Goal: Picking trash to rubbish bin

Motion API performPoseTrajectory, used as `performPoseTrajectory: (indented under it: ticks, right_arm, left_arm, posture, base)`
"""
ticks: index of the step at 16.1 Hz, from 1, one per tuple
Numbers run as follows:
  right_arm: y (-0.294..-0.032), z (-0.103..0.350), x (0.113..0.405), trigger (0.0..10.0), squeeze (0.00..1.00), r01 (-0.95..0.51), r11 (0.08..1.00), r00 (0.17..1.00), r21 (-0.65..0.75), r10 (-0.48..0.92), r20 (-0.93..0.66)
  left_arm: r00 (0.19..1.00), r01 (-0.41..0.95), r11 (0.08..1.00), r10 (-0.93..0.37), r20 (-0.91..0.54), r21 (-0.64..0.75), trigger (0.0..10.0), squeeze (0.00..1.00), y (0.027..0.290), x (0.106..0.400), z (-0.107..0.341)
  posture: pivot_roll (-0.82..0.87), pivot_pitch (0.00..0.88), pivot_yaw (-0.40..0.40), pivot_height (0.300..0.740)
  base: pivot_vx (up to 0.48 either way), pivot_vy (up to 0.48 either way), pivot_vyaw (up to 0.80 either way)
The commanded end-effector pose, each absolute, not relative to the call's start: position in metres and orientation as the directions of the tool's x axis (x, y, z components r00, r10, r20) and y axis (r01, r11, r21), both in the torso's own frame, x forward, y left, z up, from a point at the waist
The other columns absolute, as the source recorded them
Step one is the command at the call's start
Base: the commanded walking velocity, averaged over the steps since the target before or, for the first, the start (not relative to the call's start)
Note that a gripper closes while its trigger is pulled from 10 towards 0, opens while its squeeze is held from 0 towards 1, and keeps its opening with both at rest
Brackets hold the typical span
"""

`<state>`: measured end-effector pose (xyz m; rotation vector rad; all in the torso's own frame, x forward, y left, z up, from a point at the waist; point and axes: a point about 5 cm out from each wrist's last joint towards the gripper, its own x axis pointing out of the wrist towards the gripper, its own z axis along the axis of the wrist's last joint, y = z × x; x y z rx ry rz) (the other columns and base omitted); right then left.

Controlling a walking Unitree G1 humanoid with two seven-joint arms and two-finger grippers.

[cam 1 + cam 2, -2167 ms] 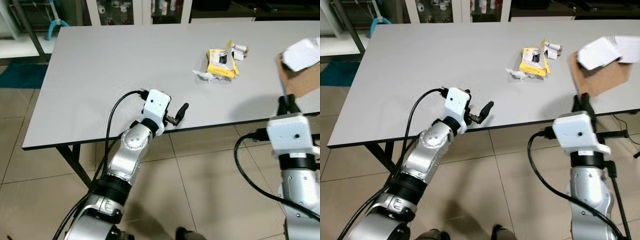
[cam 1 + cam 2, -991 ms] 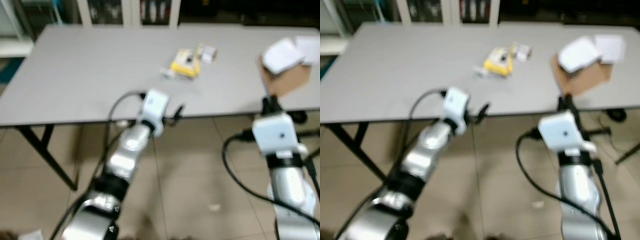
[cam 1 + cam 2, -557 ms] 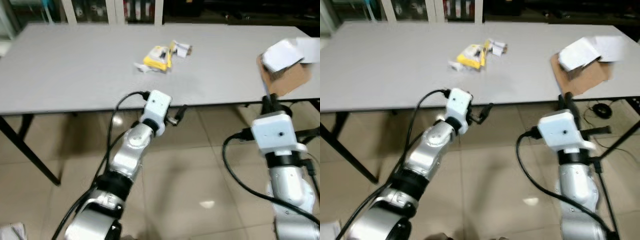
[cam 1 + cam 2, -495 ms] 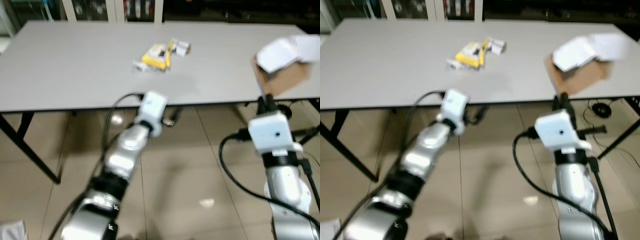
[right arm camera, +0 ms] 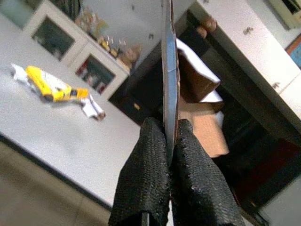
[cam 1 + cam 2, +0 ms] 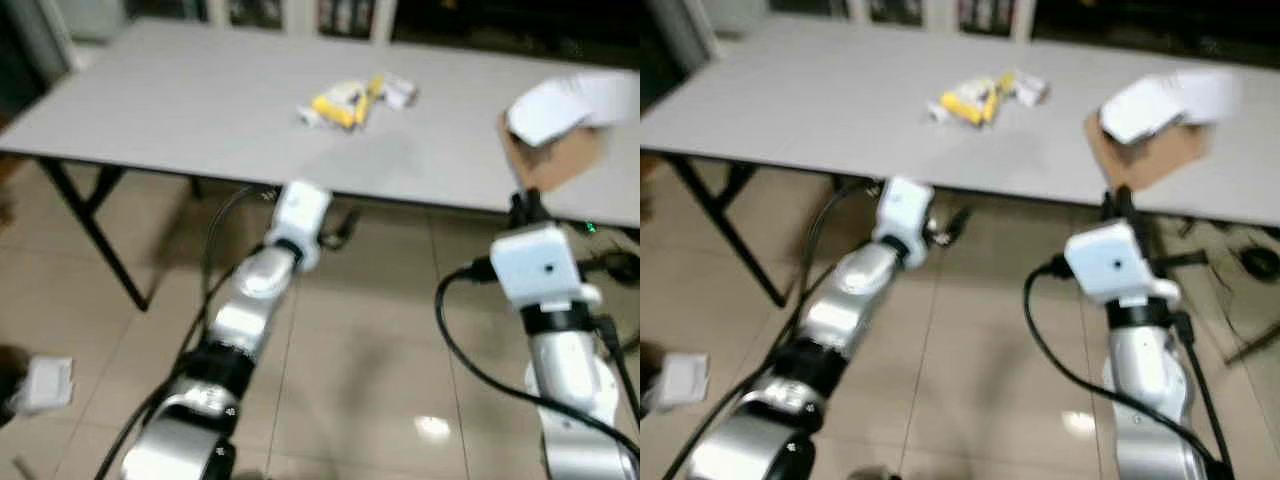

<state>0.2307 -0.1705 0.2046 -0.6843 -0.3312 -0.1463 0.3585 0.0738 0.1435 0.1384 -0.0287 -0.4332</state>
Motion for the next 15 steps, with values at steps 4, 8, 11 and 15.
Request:
performPoseTrajectory:
  ticks: [4,8,11,15]
  right_arm:
    - [-0.1750,0.2059,0.2302,10.0,0.00,0.256,0.761,0.935,-0.596,-0.038,0.352]
    - [-0.1742,0.2063,0.2304,10.0,0.00,0.254,0.762,0.934,-0.595,-0.034,0.355]
    - [-0.1743,0.2067,0.2308,10.0,0.00,0.254,0.762,0.933,-0.596,-0.031,0.358]
    - [-0.1732,0.2061,0.2316,10.0,0.00,0.250,0.764,0.934,-0.595,-0.028,0.357]
  left_arm:
    - [0.891,0.450,0.886,-0.454,0.009,0.111,10.0,0.00,0.0614,0.3580,0.1472]
    - [0.886,0.459,0.881,-0.464,0.015,0.116,10.0,0.00,0.0610,0.3575,0.1480]
    - [0.887,0.457,0.882,-0.462,0.017,0.113,10.0,0.00,0.0608,0.3576,0.1482]
    - [0.886,0.458,0.881,-0.463,0.014,0.116,10.0,0.00,0.0610,0.3577,0.1479]
  posture:
    - [0.09,0.081,-0.024,0.740]
    - [0.09,0.081,-0.024,0.740]
    - [0.09,0.081,-0.024,0.740]
    - [0.10,0.079,-0.024,0.740]
  base:
    - [0.065,0.000,0.00]
    - [0.460,0.000,0.00]
    - [0.472,0.000,0.00]
    - [0.472,0.000,0.00]
